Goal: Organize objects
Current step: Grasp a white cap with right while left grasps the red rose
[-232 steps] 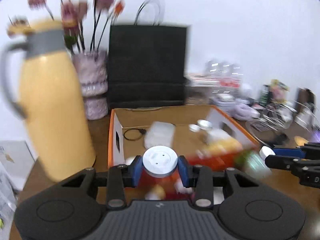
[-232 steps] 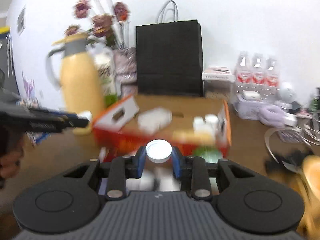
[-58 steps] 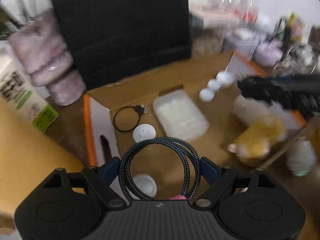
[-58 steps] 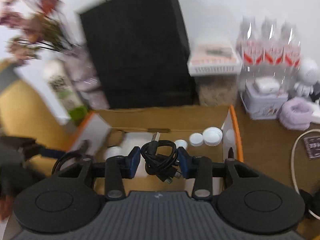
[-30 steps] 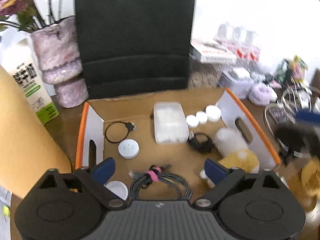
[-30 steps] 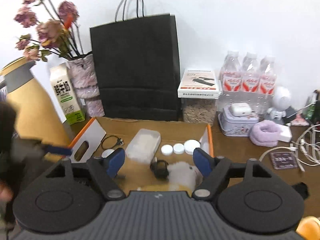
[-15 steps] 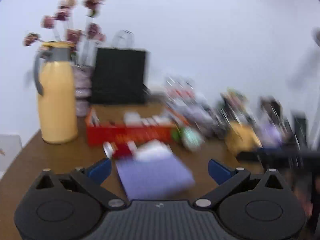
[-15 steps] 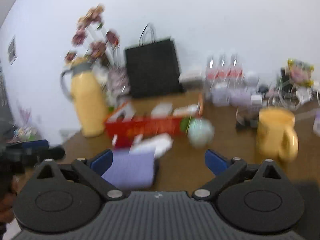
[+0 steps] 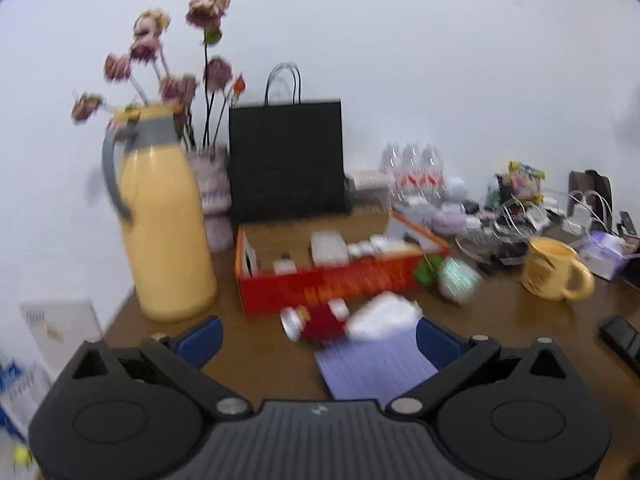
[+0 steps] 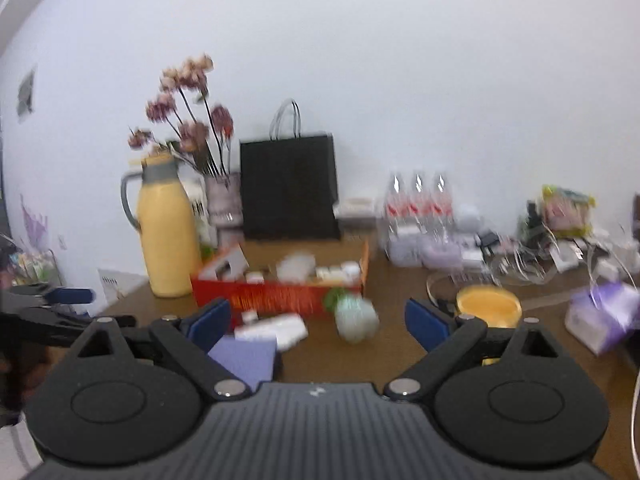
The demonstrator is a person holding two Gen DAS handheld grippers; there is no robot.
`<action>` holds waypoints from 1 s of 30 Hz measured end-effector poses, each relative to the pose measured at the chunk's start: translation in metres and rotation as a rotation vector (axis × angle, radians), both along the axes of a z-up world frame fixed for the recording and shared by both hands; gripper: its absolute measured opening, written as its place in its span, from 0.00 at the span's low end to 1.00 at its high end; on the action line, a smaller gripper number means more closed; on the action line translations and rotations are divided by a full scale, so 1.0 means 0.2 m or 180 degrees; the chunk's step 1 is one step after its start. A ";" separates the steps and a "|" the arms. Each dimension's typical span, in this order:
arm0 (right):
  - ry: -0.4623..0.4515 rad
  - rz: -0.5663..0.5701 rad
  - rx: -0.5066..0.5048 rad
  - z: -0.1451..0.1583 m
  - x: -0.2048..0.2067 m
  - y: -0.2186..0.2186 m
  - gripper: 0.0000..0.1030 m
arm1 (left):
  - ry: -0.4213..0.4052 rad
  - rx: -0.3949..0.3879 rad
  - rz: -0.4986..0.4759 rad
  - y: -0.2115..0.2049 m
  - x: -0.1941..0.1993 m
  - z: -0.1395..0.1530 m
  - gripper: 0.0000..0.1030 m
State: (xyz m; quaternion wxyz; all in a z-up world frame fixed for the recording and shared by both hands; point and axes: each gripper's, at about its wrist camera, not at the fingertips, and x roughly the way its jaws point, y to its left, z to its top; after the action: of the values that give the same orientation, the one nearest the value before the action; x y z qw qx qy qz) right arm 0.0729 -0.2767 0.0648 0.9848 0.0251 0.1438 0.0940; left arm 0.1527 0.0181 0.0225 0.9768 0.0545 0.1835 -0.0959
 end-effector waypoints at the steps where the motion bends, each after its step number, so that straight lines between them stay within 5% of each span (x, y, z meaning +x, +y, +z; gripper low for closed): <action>1: -0.0014 0.0003 -0.0027 0.01 0.05 0.01 0.92 | -0.0004 0.0014 0.0061 0.01 0.10 -0.01 0.99; 7: 0.0192 -0.0040 -0.0021 -0.17 0.52 0.17 0.70 | 0.0642 -0.0392 -0.0105 -0.01 0.66 -0.24 0.81; 12: 0.0452 0.0170 -0.0021 -0.31 0.84 0.31 0.62 | 0.0712 -0.0126 -0.0179 -0.11 0.85 -0.38 0.62; 15: 0.0528 0.0212 -0.0169 -0.37 1.04 0.38 0.56 | 0.0799 -0.0107 -0.0387 -0.13 0.90 -0.44 0.37; 21: 0.0909 0.0590 -0.0221 -0.46 1.41 0.50 0.45 | 0.0811 -0.0296 -0.0455 -0.08 0.85 -0.41 0.17; 28: 0.1232 0.0992 -0.0766 -0.65 1.59 0.80 0.42 | 0.0458 -0.0790 -0.0147 0.20 0.67 -0.18 0.16; 30: 0.1324 0.1067 -0.0837 -0.69 1.61 0.86 0.34 | 0.0391 -0.0916 0.0031 0.28 0.61 -0.14 0.16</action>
State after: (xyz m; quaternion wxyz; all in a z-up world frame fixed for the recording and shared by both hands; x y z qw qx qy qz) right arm 0.3952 -0.1040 -0.0731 0.8997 -0.1080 0.3557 0.2287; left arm 0.2756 0.0739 -0.0054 0.9619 -0.0928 0.2276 -0.1196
